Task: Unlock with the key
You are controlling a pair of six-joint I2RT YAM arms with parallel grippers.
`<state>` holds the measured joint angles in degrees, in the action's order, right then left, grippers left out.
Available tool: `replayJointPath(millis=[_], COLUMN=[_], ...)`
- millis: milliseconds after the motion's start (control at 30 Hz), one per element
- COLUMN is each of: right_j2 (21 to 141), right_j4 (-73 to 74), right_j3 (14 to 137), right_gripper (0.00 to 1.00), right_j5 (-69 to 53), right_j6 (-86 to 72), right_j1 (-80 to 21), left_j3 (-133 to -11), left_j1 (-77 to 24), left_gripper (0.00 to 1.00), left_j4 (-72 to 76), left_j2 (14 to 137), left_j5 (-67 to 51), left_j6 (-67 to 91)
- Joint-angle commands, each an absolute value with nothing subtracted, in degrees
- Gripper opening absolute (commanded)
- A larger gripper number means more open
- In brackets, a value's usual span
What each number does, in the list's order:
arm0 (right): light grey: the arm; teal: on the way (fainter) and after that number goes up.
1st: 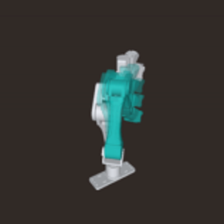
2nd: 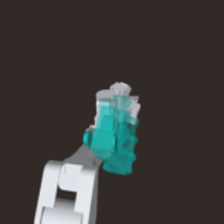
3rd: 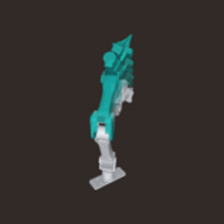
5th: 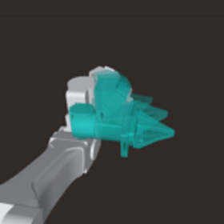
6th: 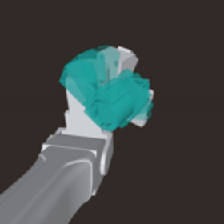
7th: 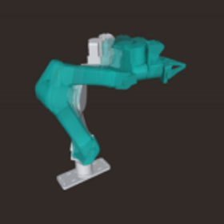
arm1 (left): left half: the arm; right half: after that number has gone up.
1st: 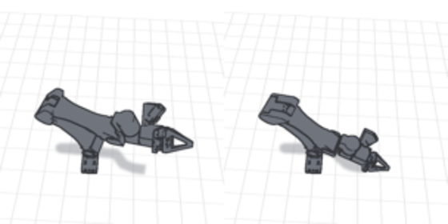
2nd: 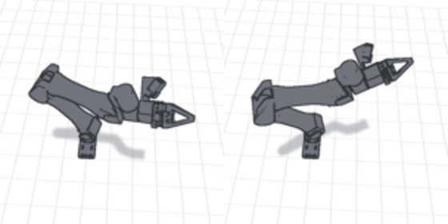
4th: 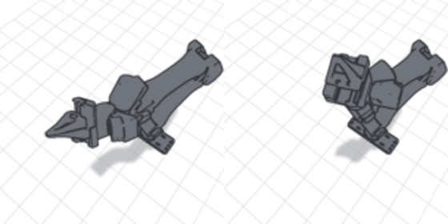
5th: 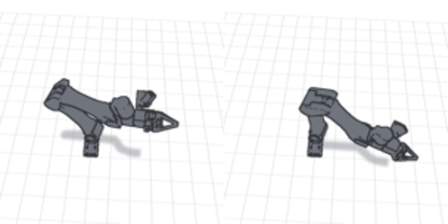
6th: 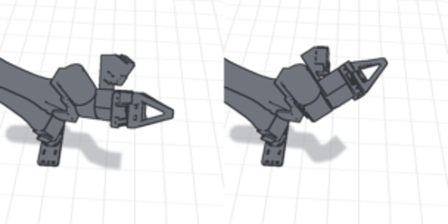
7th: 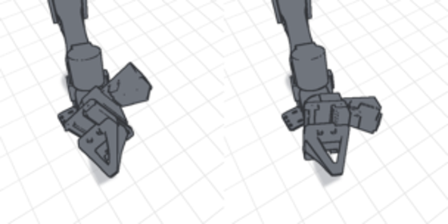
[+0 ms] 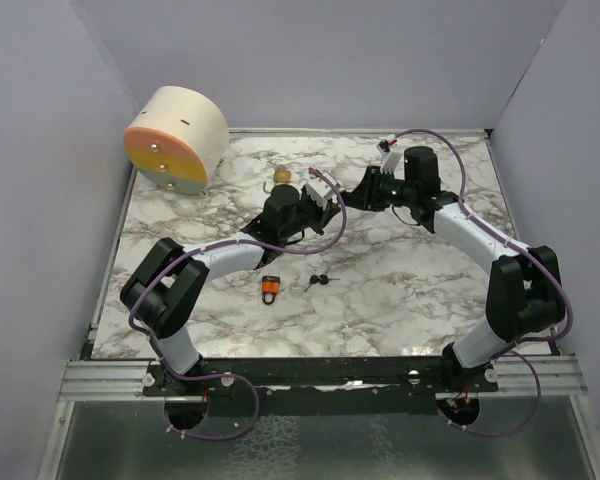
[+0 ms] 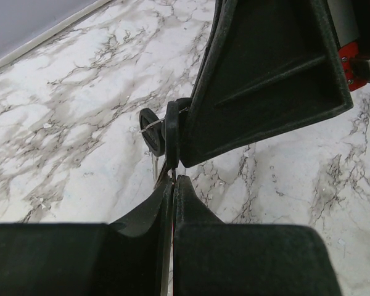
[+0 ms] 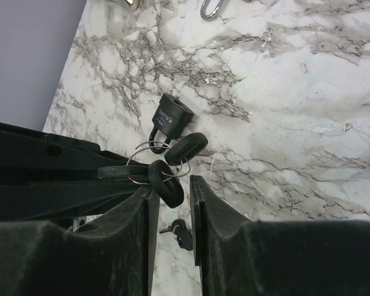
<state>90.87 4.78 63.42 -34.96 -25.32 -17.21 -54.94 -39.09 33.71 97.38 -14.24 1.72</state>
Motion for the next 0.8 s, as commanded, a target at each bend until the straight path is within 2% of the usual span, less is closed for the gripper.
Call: replayJointPath(millis=[0, 133, 300, 400, 500, 600, 767], right_j2=[91.1, 91.2, 90.8, 90.3, 89.9, 89.4, 88.6], right_j4=[4.7, 4.4, 4.0, 4.0, 4.6, 4.6, 4.3], right_j3=[65.5, 65.6, 65.3, 65.1, 65.1, 64.8, 64.3], right_gripper=[0.24, 0.18, 0.02, 0.01, 0.05, 0.01, 0.01], right_j5=[-32.9, -33.4, -34.4, -34.4, -33.5, -32.4, -32.6], right_j6=[-25.4, -24.9, -24.0, -23.6, -23.1, -22.8, -22.5], right_j1=[-17.5, -17.6, -17.5, -17.6, -17.6, -17.5, -17.6], left_j3=[-55.7, -55.7, -56.1, -56.9, -57.3, -57.5, -58.1], left_j1=[-39.5, -39.5, -39.5, -39.4, -39.4, -39.5, -39.5], left_gripper=[0.00, 0.00, 0.00, 0.00, 0.00, 0.00, 0.00], left_j4=[33.3, 33.1, 32.5, 31.9, 31.4, 31.0, 30.1], left_j2=[96.2, 96.3, 96.5, 96.6, 96.7, 96.6, 96.2], left_j5=[-13.4, -13.5, -13.4, -13.1, -13.1, -12.9, -10.6], left_j6=[1.1, 1.0, 0.9, 0.8, 0.8, 1.1, 0.8])
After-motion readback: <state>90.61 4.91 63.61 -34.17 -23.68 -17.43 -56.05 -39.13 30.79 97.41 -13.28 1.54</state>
